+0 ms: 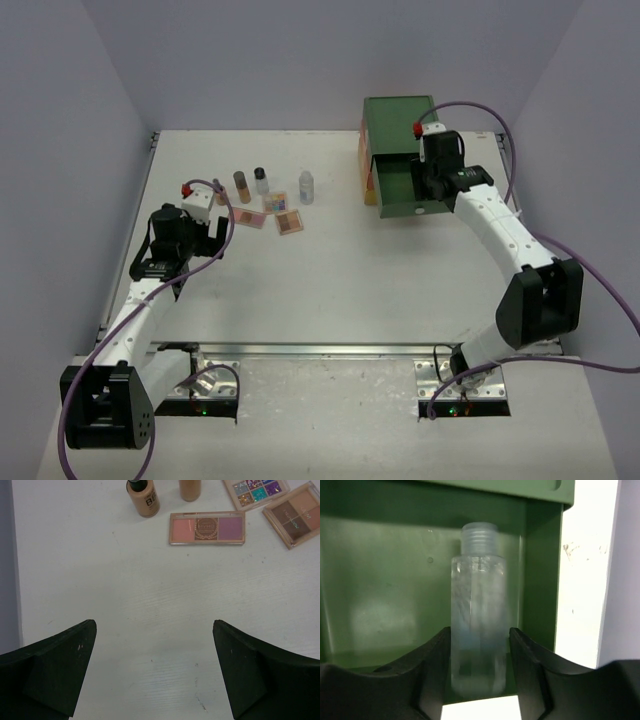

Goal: Organize the makeup

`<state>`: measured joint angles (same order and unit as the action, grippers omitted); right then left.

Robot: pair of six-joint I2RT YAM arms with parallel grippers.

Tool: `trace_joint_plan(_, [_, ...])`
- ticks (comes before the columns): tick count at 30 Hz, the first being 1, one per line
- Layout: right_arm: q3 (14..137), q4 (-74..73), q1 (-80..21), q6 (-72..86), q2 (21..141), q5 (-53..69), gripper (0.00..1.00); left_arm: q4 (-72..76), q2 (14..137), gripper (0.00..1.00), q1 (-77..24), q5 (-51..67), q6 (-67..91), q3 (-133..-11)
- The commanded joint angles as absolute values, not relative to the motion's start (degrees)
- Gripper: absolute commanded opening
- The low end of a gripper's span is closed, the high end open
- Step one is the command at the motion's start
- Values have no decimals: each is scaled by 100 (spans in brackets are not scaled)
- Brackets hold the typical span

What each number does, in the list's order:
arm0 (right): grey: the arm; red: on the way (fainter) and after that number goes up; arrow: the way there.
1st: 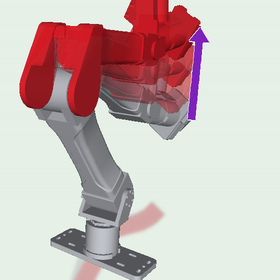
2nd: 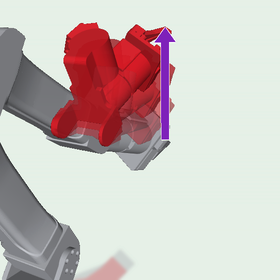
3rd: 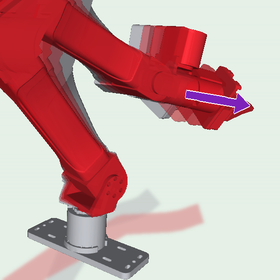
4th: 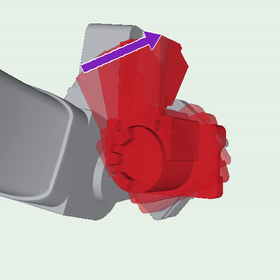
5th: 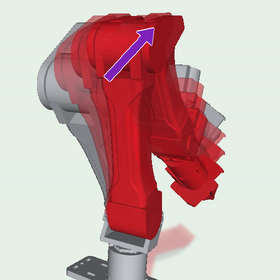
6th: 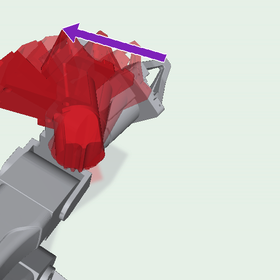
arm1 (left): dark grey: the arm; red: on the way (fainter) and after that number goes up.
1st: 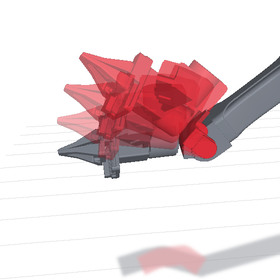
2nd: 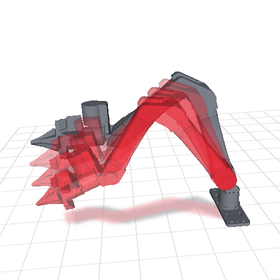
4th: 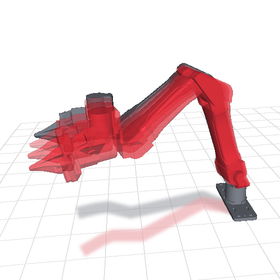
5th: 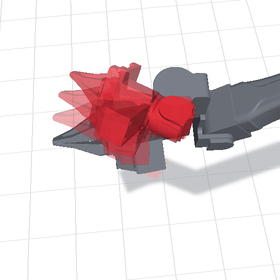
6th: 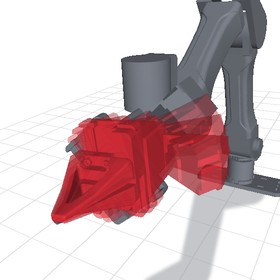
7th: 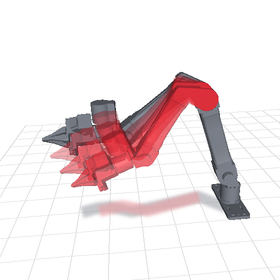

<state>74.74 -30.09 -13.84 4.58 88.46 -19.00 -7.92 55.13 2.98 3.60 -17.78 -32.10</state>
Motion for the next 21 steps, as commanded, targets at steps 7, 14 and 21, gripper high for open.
trace_joint_plan(7, [7973,-3000,-1362,484,8859,-1823,58,-589,5458,100,308,378,-1831,-3372])
trace_joint_plan(14, [8730,-3224,-1370,261,8719,-1064,64,-545,5598,100,308,274,-1894,-3418])
trace_joint_plan(21, [8604,-2368,-1823,237,7863,-214,70,-400,5654,100,316,138,-1898,-3338])
